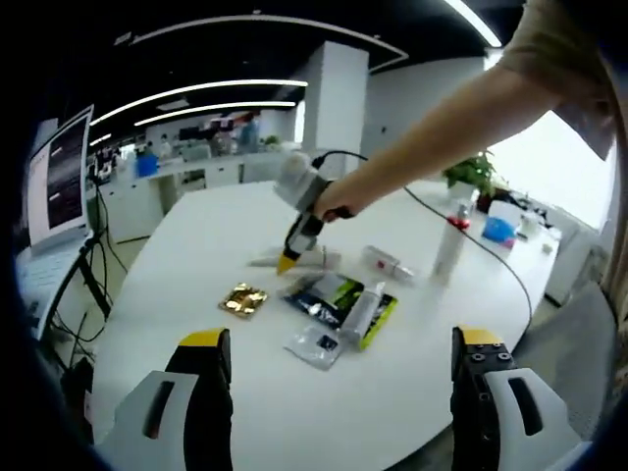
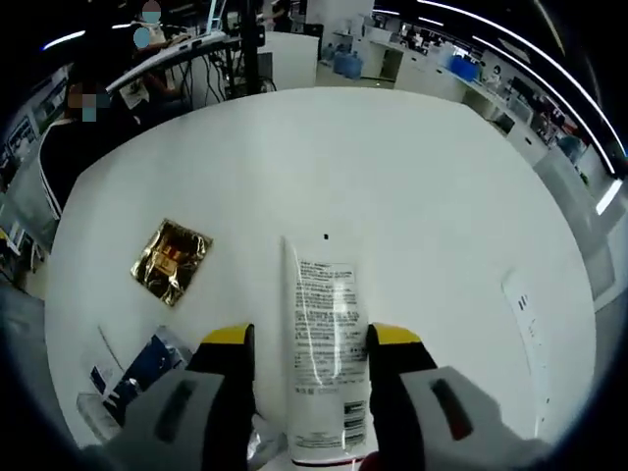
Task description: Arrange the skincare products in the storage area until every visible bottle or jar stands upright without overlapping.
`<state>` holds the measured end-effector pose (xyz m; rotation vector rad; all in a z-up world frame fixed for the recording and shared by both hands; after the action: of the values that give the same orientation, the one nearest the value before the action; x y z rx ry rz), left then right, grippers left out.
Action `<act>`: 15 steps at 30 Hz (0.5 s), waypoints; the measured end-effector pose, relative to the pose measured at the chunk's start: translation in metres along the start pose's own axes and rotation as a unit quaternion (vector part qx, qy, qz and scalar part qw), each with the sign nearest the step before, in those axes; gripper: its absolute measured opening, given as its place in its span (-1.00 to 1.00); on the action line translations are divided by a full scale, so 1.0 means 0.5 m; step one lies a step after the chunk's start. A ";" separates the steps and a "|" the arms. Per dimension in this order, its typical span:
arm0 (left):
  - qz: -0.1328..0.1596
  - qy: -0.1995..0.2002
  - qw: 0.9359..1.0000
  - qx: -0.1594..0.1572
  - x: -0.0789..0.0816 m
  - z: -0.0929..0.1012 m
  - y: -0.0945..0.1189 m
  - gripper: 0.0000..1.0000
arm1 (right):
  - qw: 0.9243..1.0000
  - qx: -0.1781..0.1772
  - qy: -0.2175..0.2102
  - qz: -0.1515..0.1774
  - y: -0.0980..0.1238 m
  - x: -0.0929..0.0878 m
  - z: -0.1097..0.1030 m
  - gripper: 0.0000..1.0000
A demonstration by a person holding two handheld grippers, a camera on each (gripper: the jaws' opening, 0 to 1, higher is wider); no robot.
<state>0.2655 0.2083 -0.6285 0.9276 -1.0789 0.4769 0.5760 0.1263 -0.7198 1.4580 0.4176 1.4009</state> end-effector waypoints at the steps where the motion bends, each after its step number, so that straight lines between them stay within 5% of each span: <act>1: 0.001 0.003 1.000 -0.001 0.000 0.000 -0.001 0.81 | 1.000 -0.002 0.005 0.002 0.001 0.000 0.001 -0.26; 2: 0.000 0.004 1.000 -0.001 -0.002 -0.002 -0.001 0.81 | 0.999 -0.011 0.032 0.002 0.003 -0.003 0.010 -0.35; 4: -0.002 0.005 1.000 0.001 -0.004 -0.004 -0.003 0.80 | 1.000 0.015 0.024 0.002 -0.001 -0.001 -0.003 -0.38; 15: -0.001 0.012 1.000 0.003 -0.008 -0.010 -0.003 0.81 | 0.999 0.011 0.048 0.010 -0.001 -0.002 -0.011 -0.47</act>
<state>0.2676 0.2122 -0.6333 0.9260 -1.0544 0.4888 0.5710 0.1280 -0.7221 1.4192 0.4818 1.4907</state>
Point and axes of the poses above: the point that each gripper's makers call its tool centre point, and the gripper's own axes: y roughly backward along the fingers, z roughly to its right, x roughly out of its top, the point moved 7 cm from there along y, roughly backward along the fingers, and after that the axes turned 8 degrees about -x, right-handed, at the moved point
